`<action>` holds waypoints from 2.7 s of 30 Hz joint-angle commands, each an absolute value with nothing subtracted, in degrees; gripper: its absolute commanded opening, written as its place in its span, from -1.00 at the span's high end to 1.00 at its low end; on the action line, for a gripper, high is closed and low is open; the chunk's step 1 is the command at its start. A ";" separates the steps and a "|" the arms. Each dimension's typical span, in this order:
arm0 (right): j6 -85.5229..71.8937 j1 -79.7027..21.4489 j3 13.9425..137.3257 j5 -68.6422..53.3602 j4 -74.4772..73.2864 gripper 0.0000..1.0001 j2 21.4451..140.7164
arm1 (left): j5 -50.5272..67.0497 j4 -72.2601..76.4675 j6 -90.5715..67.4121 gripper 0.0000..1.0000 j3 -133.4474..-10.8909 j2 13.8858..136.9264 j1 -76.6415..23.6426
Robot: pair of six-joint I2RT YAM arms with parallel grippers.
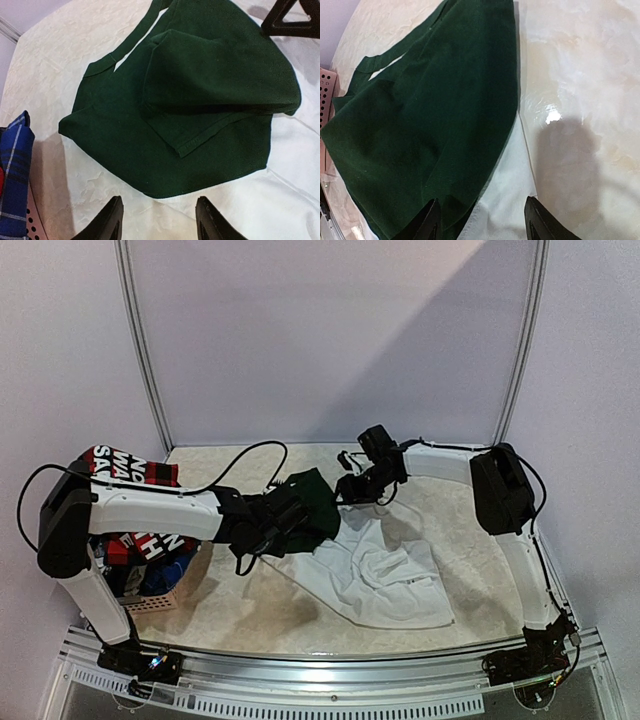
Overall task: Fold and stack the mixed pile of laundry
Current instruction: Rotate the rectangle-folded T-shirt at the center of the board.
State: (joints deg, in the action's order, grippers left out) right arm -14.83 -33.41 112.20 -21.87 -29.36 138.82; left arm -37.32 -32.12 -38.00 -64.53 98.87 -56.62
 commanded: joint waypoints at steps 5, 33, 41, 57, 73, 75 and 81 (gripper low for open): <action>-14.96 -31.55 112.21 -18.96 -27.92 -0.16 136.21 | -38.75 -32.04 -38.66 0.01 -64.78 99.26 -57.77; -12.63 -34.72 119.80 -24.10 -34.63 0.05 146.22 | -39.11 -32.82 -39.30 0.14 -67.46 102.58 -58.40; -13.65 -34.78 121.12 -23.20 -35.60 0.59 146.66 | -39.27 -33.32 -39.47 0.17 -67.59 102.49 -58.45; -31.16 -23.47 120.57 -13.60 -32.64 1.00 142.28 | -38.56 -33.08 -37.68 0.16 -70.47 104.47 -58.94; -50.44 -10.53 99.45 -1.70 -22.84 1.00 130.13 | -20.95 -25.81 -25.06 -0.21 -82.76 113.53 -64.89; -51.65 -9.95 97.72 -0.92 -22.12 1.00 129.30 | -18.89 -25.42 -21.94 -0.22 -84.63 115.20 -66.97; -52.02 -9.33 96.16 -1.76 -21.02 1.00 128.63 | -15.07 -25.94 -14.60 -0.24 -91.36 121.59 -73.40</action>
State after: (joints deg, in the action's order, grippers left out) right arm -50.35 -10.20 97.08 -3.40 -22.55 131.00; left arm -19.99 -26.37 -21.06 -87.72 117.95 -69.69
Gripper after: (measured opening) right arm 0.044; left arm 0.621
